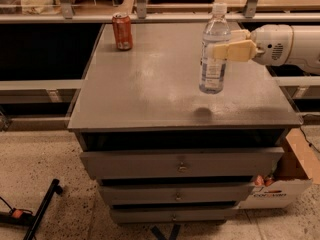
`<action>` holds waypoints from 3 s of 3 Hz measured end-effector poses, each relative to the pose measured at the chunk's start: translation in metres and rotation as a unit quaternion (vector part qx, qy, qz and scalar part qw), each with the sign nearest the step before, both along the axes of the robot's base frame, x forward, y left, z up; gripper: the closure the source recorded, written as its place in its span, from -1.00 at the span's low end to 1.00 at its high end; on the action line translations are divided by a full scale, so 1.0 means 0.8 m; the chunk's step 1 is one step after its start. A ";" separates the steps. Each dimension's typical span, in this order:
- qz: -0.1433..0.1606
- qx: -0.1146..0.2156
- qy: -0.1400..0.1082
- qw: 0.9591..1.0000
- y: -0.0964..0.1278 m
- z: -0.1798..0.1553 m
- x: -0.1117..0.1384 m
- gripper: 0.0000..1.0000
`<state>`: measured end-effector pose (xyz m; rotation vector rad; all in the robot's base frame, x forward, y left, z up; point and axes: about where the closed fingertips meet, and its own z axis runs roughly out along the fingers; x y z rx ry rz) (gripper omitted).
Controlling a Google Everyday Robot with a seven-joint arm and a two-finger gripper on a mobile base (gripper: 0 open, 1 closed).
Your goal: Place blue plastic bottle upright
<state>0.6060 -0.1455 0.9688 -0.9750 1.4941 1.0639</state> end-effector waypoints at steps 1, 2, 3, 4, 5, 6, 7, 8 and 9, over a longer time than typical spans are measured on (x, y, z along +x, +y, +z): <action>-0.015 -0.017 -0.017 1.000 -0.008 -0.017 0.000 1.00; -0.033 -0.008 -0.029 0.999 -0.020 -0.034 -0.001 1.00; -0.038 0.009 -0.040 0.998 -0.029 -0.043 -0.002 1.00; -0.029 0.018 -0.059 0.998 -0.035 -0.047 -0.006 0.65; -0.006 0.020 -0.076 0.997 -0.035 -0.048 -0.011 0.20; 0.010 0.017 -0.093 0.995 -0.035 -0.049 -0.015 -0.28; 0.021 0.010 -0.107 0.994 -0.034 -0.052 -0.019 -0.74; 0.034 0.003 -0.105 0.994 -0.035 -0.061 -0.019 -1.00; 0.034 0.003 -0.104 0.994 -0.036 -0.061 -0.019 -1.00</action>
Offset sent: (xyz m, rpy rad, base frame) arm -0.0024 -0.0353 -0.0427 0.0107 -0.0865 -0.1254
